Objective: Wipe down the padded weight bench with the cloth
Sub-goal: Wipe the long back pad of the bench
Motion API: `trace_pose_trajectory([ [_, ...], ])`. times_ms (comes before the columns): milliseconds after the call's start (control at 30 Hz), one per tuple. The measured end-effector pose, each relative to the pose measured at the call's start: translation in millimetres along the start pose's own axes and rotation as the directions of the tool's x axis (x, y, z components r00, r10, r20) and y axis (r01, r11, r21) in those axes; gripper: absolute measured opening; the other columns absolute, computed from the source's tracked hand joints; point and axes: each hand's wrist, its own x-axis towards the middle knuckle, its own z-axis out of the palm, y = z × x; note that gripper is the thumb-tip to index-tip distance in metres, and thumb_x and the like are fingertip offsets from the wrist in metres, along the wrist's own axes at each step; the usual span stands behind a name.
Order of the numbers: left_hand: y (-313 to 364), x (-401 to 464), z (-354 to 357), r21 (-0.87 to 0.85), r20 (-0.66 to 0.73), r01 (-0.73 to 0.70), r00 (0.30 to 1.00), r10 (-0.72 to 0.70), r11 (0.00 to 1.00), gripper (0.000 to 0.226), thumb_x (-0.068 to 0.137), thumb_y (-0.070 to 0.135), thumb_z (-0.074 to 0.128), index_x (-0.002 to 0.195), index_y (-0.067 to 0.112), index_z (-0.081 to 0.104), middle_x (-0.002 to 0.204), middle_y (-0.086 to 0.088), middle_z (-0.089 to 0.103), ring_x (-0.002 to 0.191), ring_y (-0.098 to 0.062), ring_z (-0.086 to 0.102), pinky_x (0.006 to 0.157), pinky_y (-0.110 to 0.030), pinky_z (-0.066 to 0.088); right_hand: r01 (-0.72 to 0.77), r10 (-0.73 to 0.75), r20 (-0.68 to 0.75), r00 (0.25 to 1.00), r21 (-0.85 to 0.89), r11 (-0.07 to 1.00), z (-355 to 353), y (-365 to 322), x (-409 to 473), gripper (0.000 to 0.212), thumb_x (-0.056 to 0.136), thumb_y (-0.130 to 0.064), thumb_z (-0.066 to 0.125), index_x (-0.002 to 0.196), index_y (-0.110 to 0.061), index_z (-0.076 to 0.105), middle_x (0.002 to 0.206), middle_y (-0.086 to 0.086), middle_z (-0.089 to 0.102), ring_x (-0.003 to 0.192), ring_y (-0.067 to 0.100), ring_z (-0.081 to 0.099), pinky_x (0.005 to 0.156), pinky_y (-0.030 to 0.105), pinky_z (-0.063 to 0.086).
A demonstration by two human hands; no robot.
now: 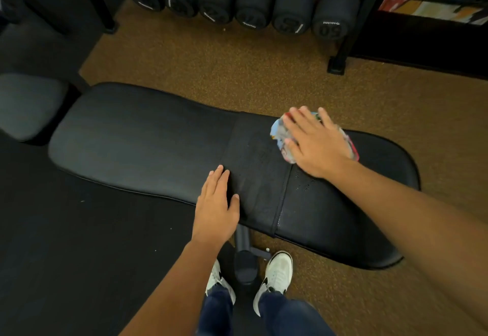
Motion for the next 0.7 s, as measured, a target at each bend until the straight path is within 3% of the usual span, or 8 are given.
trace_pose_trajectory([
  [100,2,0,1,-0.009,-0.008,0.016,1.000,-0.016,1.000,0.057,0.097,0.023,0.048,0.149,0.018,0.025,0.159,0.009,0.015,0.147,-0.012,0.007,0.117,-0.032,0.012,-0.191,0.191,-0.009,0.981,0.034,0.981,5,2,0,0.061,0.098,-0.040,0.012,0.152,-0.013,0.021,0.158,0.010,0.023,0.146,0.028,0.015,0.118,0.047,0.005],
  [200,8,0,1,-0.020,-0.021,0.042,0.999,-0.043,0.999,0.057,0.096,0.020,0.048,0.148,0.017,0.027,0.158,0.007,0.017,0.146,-0.013,0.009,0.116,-0.033,0.013,-0.253,0.254,-0.008,0.967,0.070,0.965,3,-23,-11,0.060,0.099,-0.038,0.015,0.152,-0.010,0.019,0.159,0.012,0.021,0.146,0.032,0.013,0.117,0.050,0.008],
  [400,29,4,5,0.020,-0.076,0.070,0.995,-0.068,0.997,0.050,0.091,0.014,0.049,0.141,0.017,0.038,0.155,0.000,0.025,0.144,-0.020,0.016,0.115,-0.041,0.017,0.079,-0.083,0.048,0.995,0.089,0.993,9,-67,-84,0.059,0.099,-0.041,0.019,0.150,-0.014,0.029,0.158,0.010,0.025,0.147,0.029,0.015,0.117,0.051,0.012],
  [467,38,5,8,0.047,-0.073,0.028,0.997,-0.024,0.999,0.049,0.092,0.016,0.049,0.140,0.018,0.039,0.154,0.001,0.026,0.144,-0.019,0.017,0.114,-0.041,0.019,0.090,-0.098,0.063,0.993,0.110,0.990,11,-52,-95,0.058,0.098,-0.043,0.023,0.150,-0.017,0.032,0.157,0.007,0.026,0.147,0.026,0.017,0.116,0.051,0.015],
  [567,51,9,14,0.073,-0.044,-0.035,0.998,0.038,0.997,0.048,0.094,0.021,0.049,0.140,0.020,0.039,0.154,0.002,0.026,0.144,-0.019,0.017,0.114,-0.040,0.020,-0.102,0.098,0.045,0.994,0.089,0.991,10,-11,-89,0.060,0.095,-0.043,0.021,0.148,-0.018,0.036,0.156,0.006,0.030,0.145,0.026,0.021,0.115,0.052,0.016],
  [700,64,16,19,0.095,-0.005,-0.045,0.999,0.045,0.994,0.049,0.094,0.028,0.049,0.141,0.021,0.036,0.155,0.002,0.023,0.144,-0.018,0.015,0.114,-0.040,0.016,-0.402,0.403,0.012,0.915,0.102,0.910,5,46,-72,0.061,0.094,-0.041,0.018,0.143,-0.015,0.041,0.146,0.012,0.044,0.136,0.032,0.035,0.110,0.051,0.022],
])
